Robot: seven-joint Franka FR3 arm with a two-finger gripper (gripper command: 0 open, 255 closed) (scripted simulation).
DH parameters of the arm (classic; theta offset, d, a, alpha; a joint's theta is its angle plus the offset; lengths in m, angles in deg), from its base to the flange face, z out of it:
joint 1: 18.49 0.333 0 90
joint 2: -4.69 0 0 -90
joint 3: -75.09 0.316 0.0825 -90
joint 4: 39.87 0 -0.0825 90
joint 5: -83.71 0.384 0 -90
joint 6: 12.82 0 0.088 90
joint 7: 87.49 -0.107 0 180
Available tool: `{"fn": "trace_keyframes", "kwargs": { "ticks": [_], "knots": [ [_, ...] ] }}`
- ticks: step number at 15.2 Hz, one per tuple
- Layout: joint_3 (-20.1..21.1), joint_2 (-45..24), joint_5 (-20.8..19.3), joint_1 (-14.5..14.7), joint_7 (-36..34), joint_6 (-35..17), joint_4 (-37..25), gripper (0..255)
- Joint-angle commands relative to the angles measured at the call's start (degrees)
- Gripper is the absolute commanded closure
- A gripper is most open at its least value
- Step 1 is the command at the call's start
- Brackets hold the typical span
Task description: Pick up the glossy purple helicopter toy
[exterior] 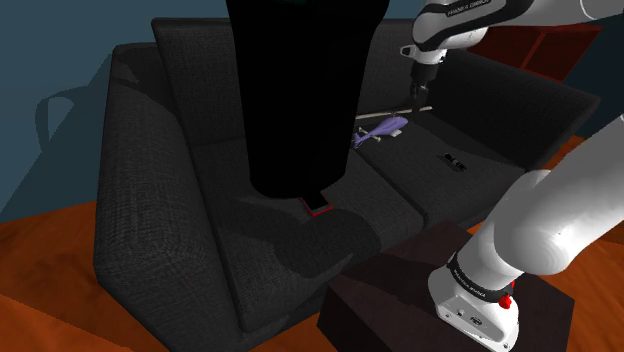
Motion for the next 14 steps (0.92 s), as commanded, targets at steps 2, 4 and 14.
{"fn": "trace_keyframes", "kwargs": {
  "ticks": [2,4,14],
  "knots": [
    [-2.91,-8.39,4.99,0.41,9.17,-1.86,-5.92,0],
    [-3.86,-14.09,8.97,-0.17,15.03,-2.55,-10.03,0],
    [1.35,-40.90,24.85,-11.79,36.93,1.20,-37.13,0]
  ]
}}
